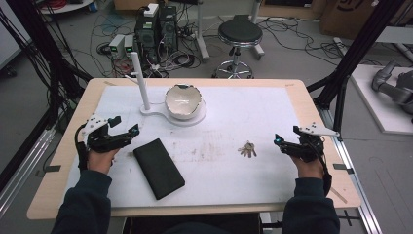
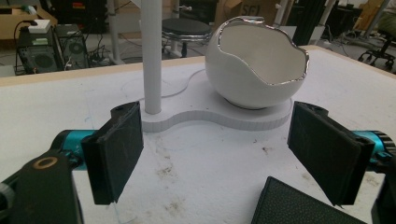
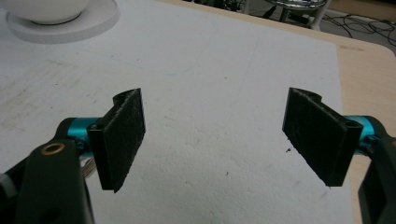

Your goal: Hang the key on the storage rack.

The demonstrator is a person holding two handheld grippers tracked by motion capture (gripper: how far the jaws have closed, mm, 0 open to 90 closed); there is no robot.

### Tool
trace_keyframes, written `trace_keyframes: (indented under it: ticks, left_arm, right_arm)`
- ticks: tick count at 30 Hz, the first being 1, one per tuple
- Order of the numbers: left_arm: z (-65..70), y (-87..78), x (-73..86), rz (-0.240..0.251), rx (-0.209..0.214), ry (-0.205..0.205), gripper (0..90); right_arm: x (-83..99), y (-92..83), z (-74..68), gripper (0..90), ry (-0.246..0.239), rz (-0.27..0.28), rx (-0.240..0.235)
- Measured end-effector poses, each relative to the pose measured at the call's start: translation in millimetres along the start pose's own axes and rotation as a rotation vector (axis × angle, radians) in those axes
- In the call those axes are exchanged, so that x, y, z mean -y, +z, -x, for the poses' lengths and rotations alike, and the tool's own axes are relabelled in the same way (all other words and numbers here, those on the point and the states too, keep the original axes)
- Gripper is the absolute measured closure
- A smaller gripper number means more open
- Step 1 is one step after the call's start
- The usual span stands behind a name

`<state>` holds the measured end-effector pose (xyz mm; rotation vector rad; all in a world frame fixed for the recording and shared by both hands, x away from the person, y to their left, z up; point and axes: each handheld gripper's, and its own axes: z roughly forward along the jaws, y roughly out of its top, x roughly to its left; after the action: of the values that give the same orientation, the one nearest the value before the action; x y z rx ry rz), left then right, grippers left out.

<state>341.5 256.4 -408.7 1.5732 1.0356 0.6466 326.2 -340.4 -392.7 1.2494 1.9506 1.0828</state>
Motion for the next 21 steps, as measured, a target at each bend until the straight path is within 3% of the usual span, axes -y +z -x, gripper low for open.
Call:
trace_keyframes:
  ticks: [10, 15, 19, 21]
  left_arm:
    - [0.9, 2.3, 0.9, -0.012, 0.002, -0.002, 18.6]
    - [2.5, 1.5, 0.5, -0.009, 0.008, 0.011, 18.8]
    - [2.7, 0.6, 0.3, -0.009, 0.009, 0.010, 19.1]
    - [3.6, 0.3, 0.0, -0.008, 0.014, 0.009, 19.1]
  right_arm:
    - [4.5, -2.2, 2.3, 21.5, 0.025, 0.007, -0.006]
    - [5.8, -2.4, -6.8, 22.1, 0.022, 0.024, -0.014]
    - [5.8, 5.9, -17.8, 31.9, 0.006, 0.007, -0.066]
    - [8.5, 14.2, -25.3, 39.8, 0.024, -0.010, -0.125]
